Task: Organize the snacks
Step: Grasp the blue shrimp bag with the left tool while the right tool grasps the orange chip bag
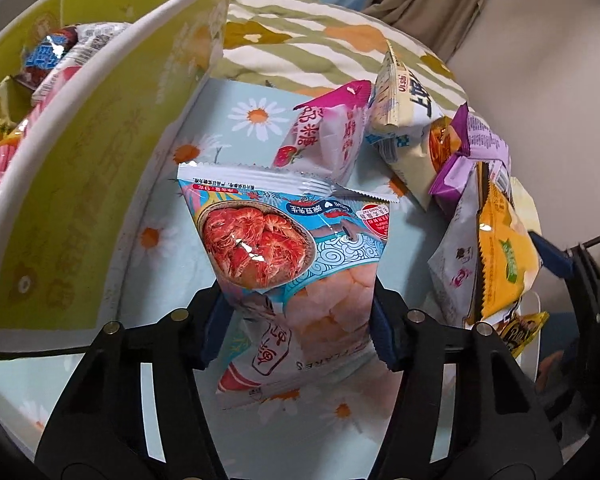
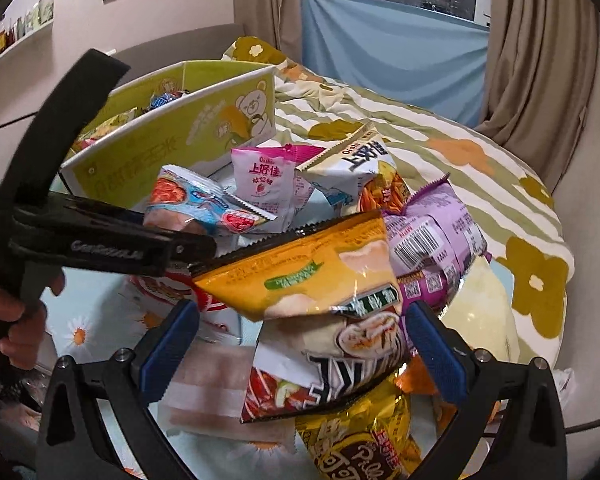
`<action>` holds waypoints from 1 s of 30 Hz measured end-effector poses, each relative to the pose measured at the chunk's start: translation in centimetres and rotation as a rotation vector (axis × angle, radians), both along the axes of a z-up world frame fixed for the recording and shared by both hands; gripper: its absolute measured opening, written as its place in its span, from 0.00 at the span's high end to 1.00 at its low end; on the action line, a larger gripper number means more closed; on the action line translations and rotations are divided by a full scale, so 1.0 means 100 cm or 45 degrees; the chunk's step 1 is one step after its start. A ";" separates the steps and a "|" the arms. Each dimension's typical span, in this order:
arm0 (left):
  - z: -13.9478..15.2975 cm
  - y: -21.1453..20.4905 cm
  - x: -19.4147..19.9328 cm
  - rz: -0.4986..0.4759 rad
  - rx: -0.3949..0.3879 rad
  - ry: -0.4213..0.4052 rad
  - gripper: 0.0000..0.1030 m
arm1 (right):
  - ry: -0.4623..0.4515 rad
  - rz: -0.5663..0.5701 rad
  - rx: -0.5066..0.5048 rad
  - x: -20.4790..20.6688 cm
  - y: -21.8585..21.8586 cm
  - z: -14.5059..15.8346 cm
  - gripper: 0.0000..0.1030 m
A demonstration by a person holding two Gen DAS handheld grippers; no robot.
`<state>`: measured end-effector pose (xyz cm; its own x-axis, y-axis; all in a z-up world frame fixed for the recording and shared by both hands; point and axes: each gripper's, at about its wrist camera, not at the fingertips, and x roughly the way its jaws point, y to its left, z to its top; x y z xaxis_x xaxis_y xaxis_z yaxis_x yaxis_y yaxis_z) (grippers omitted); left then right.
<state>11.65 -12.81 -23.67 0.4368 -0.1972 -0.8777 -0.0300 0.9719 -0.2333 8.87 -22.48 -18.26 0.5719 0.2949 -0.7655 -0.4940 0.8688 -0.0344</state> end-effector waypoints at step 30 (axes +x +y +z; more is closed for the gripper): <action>0.064 0.004 -0.032 -0.043 0.061 -0.121 0.47 | -0.031 -0.100 0.043 -0.011 0.003 0.030 0.56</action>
